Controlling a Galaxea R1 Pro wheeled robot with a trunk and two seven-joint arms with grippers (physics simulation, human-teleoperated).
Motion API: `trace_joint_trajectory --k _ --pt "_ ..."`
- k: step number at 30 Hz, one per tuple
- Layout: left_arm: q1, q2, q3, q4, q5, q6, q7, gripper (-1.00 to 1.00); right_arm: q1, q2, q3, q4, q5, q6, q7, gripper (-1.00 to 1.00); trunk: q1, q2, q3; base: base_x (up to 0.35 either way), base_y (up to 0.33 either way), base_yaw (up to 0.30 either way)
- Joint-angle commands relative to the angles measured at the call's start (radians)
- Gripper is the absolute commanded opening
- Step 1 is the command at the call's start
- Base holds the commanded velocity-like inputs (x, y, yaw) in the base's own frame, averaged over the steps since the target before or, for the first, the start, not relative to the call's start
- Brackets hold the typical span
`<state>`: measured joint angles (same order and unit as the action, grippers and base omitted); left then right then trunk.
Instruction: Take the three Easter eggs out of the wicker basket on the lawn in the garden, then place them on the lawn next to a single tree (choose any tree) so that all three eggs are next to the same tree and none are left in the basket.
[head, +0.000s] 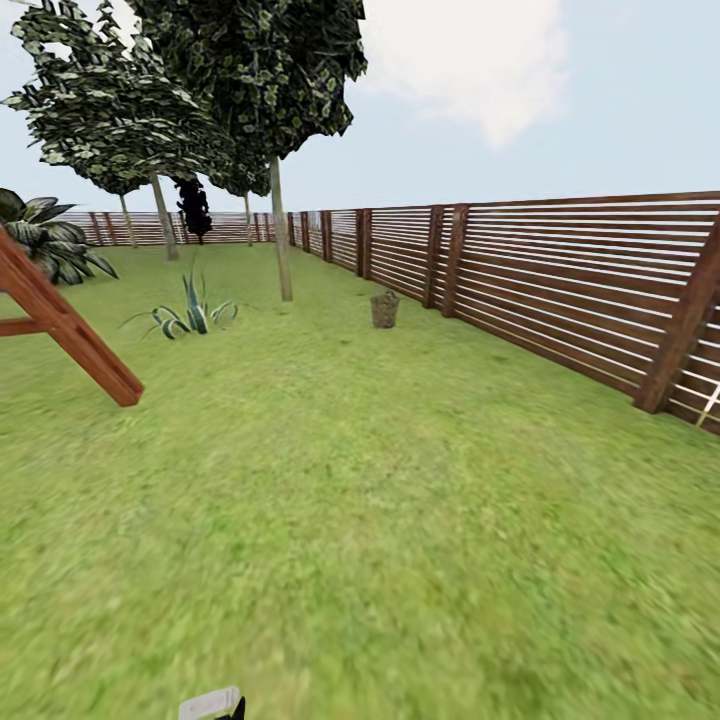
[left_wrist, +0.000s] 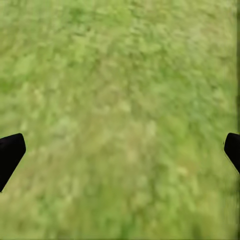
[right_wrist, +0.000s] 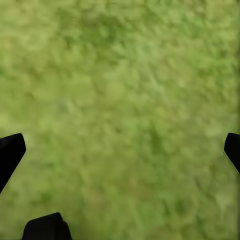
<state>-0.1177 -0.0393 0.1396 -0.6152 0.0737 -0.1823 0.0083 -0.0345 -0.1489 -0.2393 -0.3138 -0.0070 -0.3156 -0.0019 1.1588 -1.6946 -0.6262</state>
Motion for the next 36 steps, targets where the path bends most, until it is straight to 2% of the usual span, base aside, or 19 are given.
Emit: trace_joint_trajectory --k 1,36 --pt "0.000 -0.001 0.001 0.000 0.008 -0.002 -0.001 1.00 -0.001 0.000 -0.001 0.001 -0.001 -0.003 0.000 1.00 0.000 0.000 -0.001 0.242 -0.190 0.000" --pt "0.000 -0.001 0.001 0.000 0.008 -0.003 -0.001 1.00 -0.001 0.000 -0.001 0.001 -0.001 -0.003 -0.001 1.00 0.000 0.000 -0.001 0.242 -0.191 0.000"
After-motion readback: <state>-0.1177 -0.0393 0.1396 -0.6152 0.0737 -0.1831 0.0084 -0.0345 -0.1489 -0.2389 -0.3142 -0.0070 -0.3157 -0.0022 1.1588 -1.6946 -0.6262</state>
